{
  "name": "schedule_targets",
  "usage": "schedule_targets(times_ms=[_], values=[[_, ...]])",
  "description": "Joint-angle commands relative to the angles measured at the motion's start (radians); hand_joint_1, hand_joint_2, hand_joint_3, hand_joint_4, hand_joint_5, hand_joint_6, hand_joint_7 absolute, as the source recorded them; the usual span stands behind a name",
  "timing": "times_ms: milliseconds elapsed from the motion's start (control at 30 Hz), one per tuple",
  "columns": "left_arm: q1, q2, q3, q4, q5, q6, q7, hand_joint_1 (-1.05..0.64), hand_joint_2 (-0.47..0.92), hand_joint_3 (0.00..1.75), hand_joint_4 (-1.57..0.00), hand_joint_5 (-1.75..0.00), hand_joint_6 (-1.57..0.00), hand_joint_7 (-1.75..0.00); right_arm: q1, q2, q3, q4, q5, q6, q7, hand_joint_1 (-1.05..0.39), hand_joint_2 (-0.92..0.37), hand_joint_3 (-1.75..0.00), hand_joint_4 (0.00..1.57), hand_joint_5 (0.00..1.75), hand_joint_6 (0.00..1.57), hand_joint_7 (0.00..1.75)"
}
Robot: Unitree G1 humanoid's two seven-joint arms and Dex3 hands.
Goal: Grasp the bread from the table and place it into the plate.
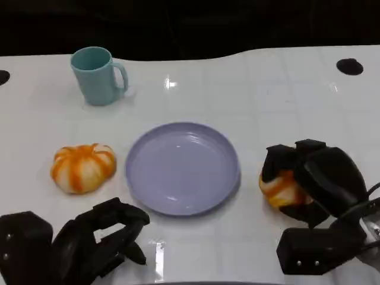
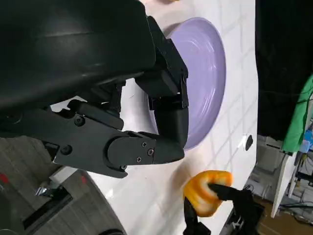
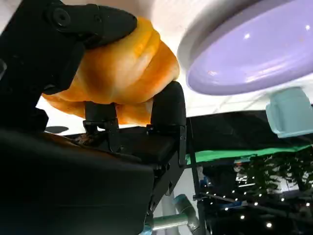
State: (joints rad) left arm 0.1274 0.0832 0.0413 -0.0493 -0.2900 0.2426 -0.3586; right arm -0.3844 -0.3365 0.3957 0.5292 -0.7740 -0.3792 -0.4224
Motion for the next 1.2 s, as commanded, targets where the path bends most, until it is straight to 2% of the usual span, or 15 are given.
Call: schedule_targets(times_ms=[33, 233, 367, 467, 667, 900, 1067, 1200], values=[[0.012, 0.010, 0.009, -0.020, 0.001, 0.003, 0.015, -0.49, 0.92, 0.30, -0.67, -1.60, -0.70, -1.15, -0.020, 0.019, -0.028, -0.062, 0.049, 0.014, 0.043, -0.01, -0.25, -1.36, 1.00, 1.75, 0.84, 1.64], [0.002, 0.017, 0.012, -0.010, -0.002, -0.004, 0.002, -0.49, 0.92, 0.35, -0.65, -1.60, -0.71, -1.16, -0.054, 0.059, -0.045, -0.105, 0.110, 0.007, 0.106, -0.01, -0.20, -1.43, 1.01, 1.75, 0.88, 1.56], [-0.002, 0.017, 0.014, -0.007, -0.004, 0.002, 0.005, -0.49, 0.92, 0.36, -0.64, -1.62, -0.69, -1.18, -0.089, 0.080, -0.045, -0.099, 0.136, -0.001, 0.146, -0.03, -0.23, -1.34, 0.99, 1.75, 0.77, 1.72], [-0.007, 0.016, 0.012, -0.007, -0.002, 0.010, 0.008, -0.49, 0.92, 0.36, -0.64, -1.62, -0.68, -1.18, -0.114, 0.094, -0.043, -0.077, 0.151, -0.020, 0.165, -0.02, -0.23, -1.31, 0.99, 1.75, 0.75, 1.74], [-0.014, 0.017, 0.010, -0.001, 0.000, 0.008, 0.006, -0.47, 0.92, 0.35, -0.63, -1.61, -0.66, -1.18, -0.186, 0.138, -0.020, 0.004, 0.148, -0.049, 0.180, -0.02, -0.23, -1.34, 0.98, 1.75, 0.75, 1.75], [-0.023, 0.018, 0.019, 0.002, -0.014, 0.029, 0.008, -0.49, 0.92, 0.32, -0.62, -1.61, -0.67, -1.19, -0.281, 0.217, 0.019, 0.148, 0.142, -0.070, 0.173, -0.07, -0.27, -1.30, 0.97, 1.75, 0.72, 1.75], [-0.025, 0.018, 0.020, 0.002, -0.008, 0.031, 0.013, -0.50, 0.92, 0.31, -0.63, -1.60, -0.69, -1.19, -0.341, 0.263, 0.047, 0.253, 0.125, -0.089, 0.142, -0.09, -0.23, -1.26, 0.97, 1.75, 0.73, 1.75], [-0.029, 0.020, 0.021, 0.011, -0.007, 0.024, 0.004, -0.51, 0.92, 0.33, -0.63, -1.59, -0.69, -1.19, -0.384, 0.288, 0.051, 0.339, 0.151, -0.117, 0.170, -0.08, -0.29, -1.27, 0.95, 1.75, 0.70, 1.75]])
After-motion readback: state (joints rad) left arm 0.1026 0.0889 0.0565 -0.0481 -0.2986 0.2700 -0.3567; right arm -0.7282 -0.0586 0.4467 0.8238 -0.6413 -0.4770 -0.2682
